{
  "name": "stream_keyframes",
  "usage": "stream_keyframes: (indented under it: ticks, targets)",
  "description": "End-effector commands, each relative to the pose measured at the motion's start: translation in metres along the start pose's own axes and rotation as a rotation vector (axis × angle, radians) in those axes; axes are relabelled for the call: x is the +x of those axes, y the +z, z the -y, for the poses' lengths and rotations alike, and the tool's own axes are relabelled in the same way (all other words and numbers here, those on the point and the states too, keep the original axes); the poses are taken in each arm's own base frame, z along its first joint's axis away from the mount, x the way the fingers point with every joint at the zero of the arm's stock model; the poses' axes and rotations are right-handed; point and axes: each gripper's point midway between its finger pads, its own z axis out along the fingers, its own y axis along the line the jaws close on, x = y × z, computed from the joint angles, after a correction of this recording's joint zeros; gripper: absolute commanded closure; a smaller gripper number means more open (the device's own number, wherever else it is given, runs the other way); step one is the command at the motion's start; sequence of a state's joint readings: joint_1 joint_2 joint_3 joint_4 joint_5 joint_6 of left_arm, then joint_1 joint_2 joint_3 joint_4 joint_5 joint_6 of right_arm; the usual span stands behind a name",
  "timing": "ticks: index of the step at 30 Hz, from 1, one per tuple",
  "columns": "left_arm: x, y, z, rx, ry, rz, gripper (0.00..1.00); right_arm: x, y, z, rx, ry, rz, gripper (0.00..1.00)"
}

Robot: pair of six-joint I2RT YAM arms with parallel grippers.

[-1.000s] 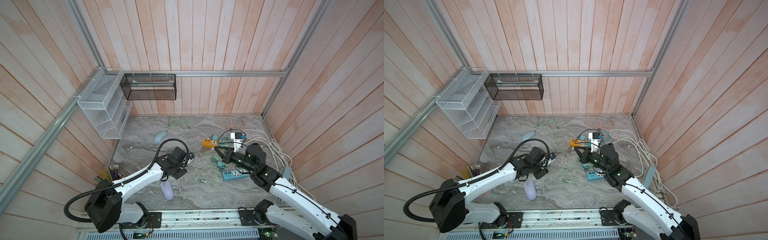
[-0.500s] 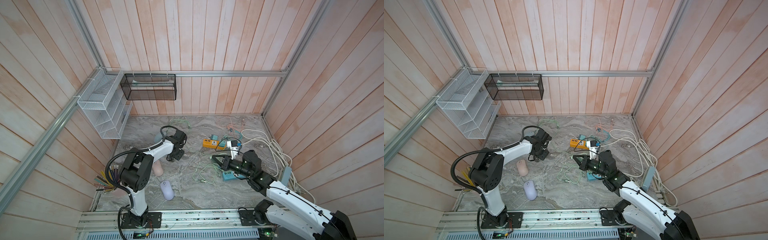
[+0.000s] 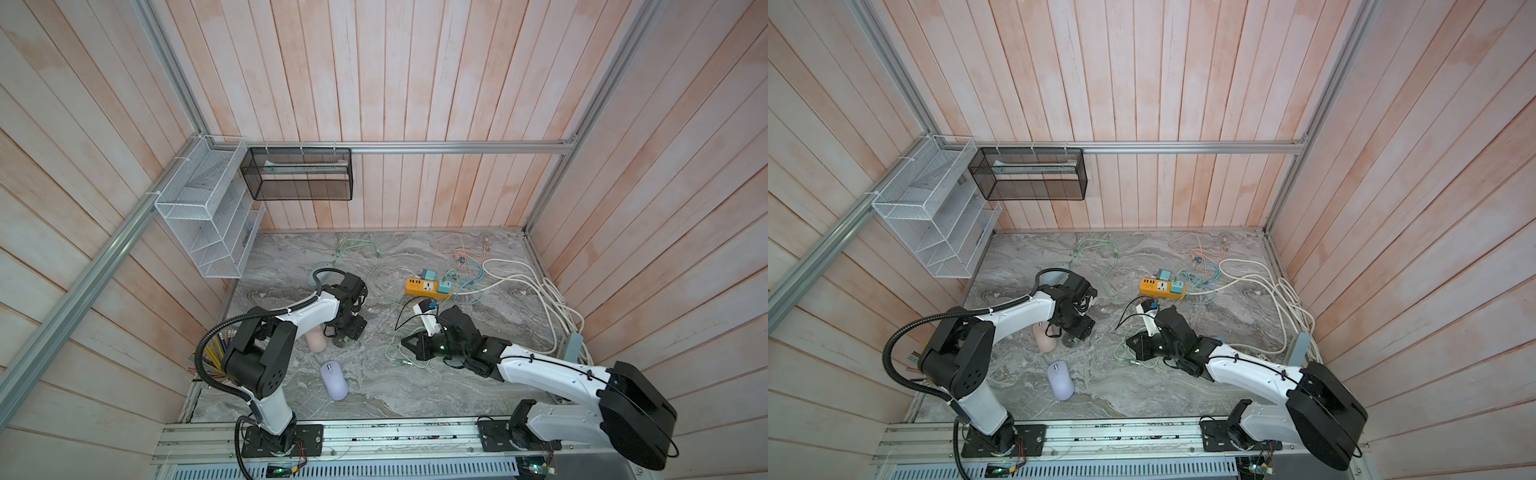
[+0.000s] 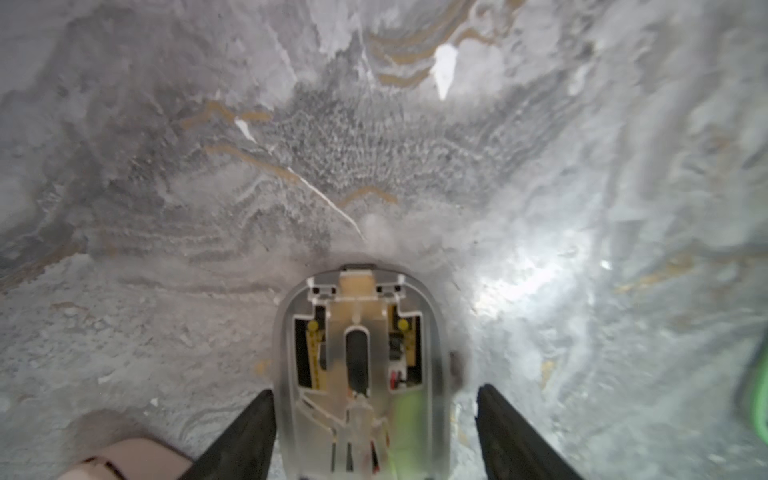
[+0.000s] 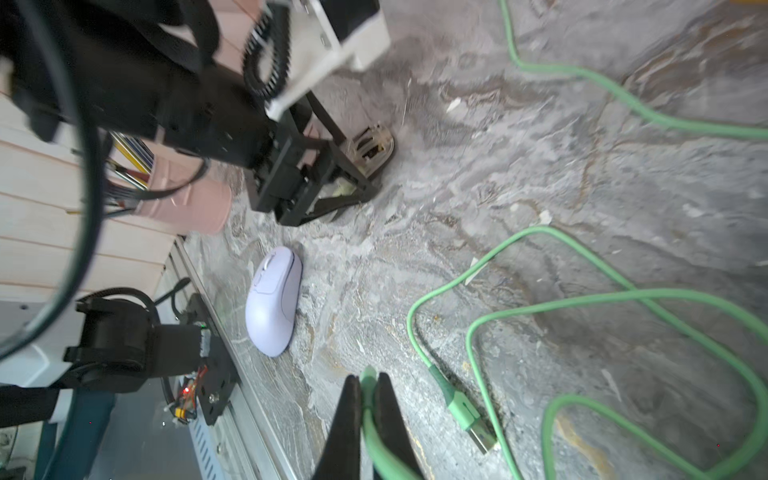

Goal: Unplug the wireless mouse
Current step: Place the power cord at the center of the board.

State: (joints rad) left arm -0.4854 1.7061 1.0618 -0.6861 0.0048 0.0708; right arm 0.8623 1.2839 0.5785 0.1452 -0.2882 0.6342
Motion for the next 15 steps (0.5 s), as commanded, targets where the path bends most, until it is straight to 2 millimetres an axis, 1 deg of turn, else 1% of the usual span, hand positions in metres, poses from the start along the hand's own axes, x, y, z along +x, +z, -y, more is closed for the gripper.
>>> stream_keyframes:
  ticks: [1, 2, 3, 4, 5, 7, 8, 10, 12, 15]
  targets:
    - [-0.026, -0.034, 0.013, 0.066, 0.015, 0.153, 0.19, 0.001, 0.013, 0.008, 0.042, -0.026, -0.024, 0.99]
    - [-0.034, -0.048, 0.014, 0.069, 0.019, 0.207, 0.19, 0.004, 0.017, 0.012, 0.063, -0.03, -0.042, 0.83]
    - [-0.04, -0.059, 0.014, 0.07, 0.025, 0.254, 0.2, 0.006, 0.018, 0.016, 0.09, -0.034, -0.064, 0.74]
    - [-0.047, -0.074, 0.015, 0.071, 0.033, 0.315, 0.2, 0.006, 0.018, 0.018, 0.116, -0.04, -0.085, 0.62]
    - [-0.052, -0.09, 0.015, 0.071, 0.041, 0.377, 0.2, 0.004, 0.015, 0.018, 0.134, -0.048, -0.099, 0.57]
    - [-0.06, -0.118, 0.017, 0.073, 0.055, 0.492, 0.2, -0.001, 0.005, 0.012, 0.147, -0.066, -0.092, 0.49]
    - [-0.062, -0.13, 0.018, 0.078, 0.054, 0.544, 0.2, -0.005, -0.002, 0.009, 0.15, -0.069, -0.077, 0.47]
    - [-0.064, -0.148, 0.023, 0.102, 0.051, 0.623, 0.2, -0.013, -0.017, 0.003, 0.154, -0.063, -0.049, 0.47]
    - [-0.065, -0.16, 0.029, 0.142, 0.046, 0.676, 0.2, -0.019, -0.032, 0.004, 0.188, -0.057, -0.024, 0.47]
    - [-0.065, -0.173, 0.046, 0.253, 0.031, 0.717, 0.21, -0.023, -0.049, 0.011, 0.245, -0.036, -0.017, 0.41]
